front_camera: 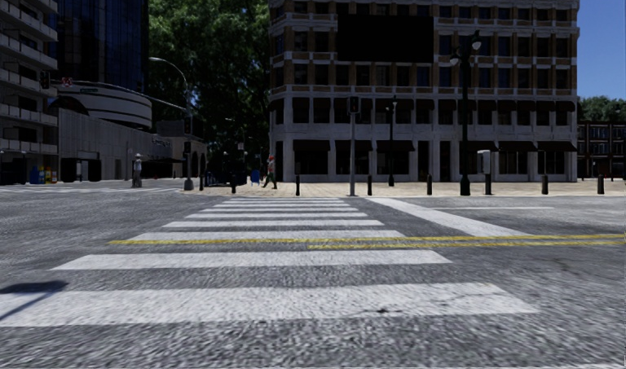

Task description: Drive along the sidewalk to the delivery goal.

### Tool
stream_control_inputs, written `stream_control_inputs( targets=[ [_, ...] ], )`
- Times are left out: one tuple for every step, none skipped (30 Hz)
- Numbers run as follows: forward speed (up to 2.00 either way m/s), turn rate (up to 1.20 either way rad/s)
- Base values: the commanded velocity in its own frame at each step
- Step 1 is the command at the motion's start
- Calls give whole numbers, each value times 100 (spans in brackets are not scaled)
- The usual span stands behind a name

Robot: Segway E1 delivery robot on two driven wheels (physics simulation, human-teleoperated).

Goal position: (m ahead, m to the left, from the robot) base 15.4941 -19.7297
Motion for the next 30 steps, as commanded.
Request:
stream_control_inputs(
  targets=[
    [200, 0],
    [200, 0],
    [200, 0],
    [200, 0],
    [200, 0],
    [200, 0],
    [200, 0],
    [200, 0],
    [200, 0],
    [200, 0],
    [200, 0],
    [200, 0],
    [200, 0],
    [200, 0],
    [200, 0],
    [200, 0],
    [200, 0],
    [200, 0],
    [200, 0],
    [200, 0],
    [200, 0],
    [200, 0],
    [200, 0],
    [200, 0],
    [200, 0],
    [200, 0],
    [200, 0],
    [200, 0],
    [200, 0],
    [200, 0]
  ],
)
